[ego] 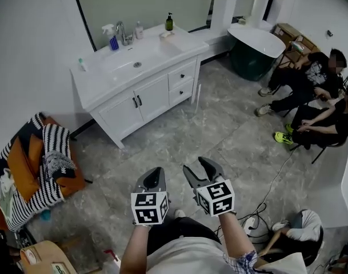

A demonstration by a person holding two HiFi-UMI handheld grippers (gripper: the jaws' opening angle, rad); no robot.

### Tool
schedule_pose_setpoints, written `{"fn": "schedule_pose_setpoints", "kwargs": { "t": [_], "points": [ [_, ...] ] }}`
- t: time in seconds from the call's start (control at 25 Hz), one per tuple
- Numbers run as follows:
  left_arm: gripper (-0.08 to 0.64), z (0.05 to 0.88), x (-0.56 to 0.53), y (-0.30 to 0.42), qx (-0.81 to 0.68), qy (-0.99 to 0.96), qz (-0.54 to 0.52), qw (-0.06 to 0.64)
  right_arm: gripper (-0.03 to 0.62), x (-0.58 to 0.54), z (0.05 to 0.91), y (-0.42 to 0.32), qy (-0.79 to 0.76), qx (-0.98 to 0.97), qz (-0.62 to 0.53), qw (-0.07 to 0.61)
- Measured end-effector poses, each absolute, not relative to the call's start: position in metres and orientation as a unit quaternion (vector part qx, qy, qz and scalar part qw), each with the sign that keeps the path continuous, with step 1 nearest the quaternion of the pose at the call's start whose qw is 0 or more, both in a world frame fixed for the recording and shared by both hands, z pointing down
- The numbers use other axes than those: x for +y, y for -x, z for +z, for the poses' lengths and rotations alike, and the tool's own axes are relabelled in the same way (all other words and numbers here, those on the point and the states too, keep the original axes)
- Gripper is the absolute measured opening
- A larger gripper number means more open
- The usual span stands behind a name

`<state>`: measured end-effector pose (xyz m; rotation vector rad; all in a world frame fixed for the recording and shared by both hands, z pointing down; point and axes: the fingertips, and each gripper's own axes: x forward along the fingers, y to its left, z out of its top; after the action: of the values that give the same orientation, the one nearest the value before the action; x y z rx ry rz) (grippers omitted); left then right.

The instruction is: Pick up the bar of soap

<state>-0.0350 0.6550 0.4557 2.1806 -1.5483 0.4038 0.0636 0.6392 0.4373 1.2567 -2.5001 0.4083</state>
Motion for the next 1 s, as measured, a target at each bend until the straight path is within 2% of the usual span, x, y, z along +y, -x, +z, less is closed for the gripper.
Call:
{"fn": "schedule_pose_setpoints", "kwargs": {
  "t": [0.44, 0.56, 0.8, 1.0],
  "points": [
    [0.009, 0.460, 0.636, 0.056, -0.569, -0.780, 0.142, 0.219, 0.225, 0.618, 0.442, -0.044, -0.402, -0.893, 0.147, 0.140],
    [0.031, 0.465, 0.623, 0.053, -0.546, -0.792, 0.136, 0.236, 0.225, 0.613, 0.438, -0.032, -0.364, -0.911, 0.148, 0.124],
    [0.029, 0.471, 0.585, 0.061, -0.543, -0.798, 0.148, 0.217, 0.225, 0.572, 0.443, -0.030, -0.393, -0.900, 0.140, 0.128],
    [0.035, 0.467, 0.542, 0.072, -0.535, -0.802, 0.138, 0.227, 0.225, 0.530, 0.435, -0.012, -0.395, -0.901, 0.124, 0.131]
  ]
}}
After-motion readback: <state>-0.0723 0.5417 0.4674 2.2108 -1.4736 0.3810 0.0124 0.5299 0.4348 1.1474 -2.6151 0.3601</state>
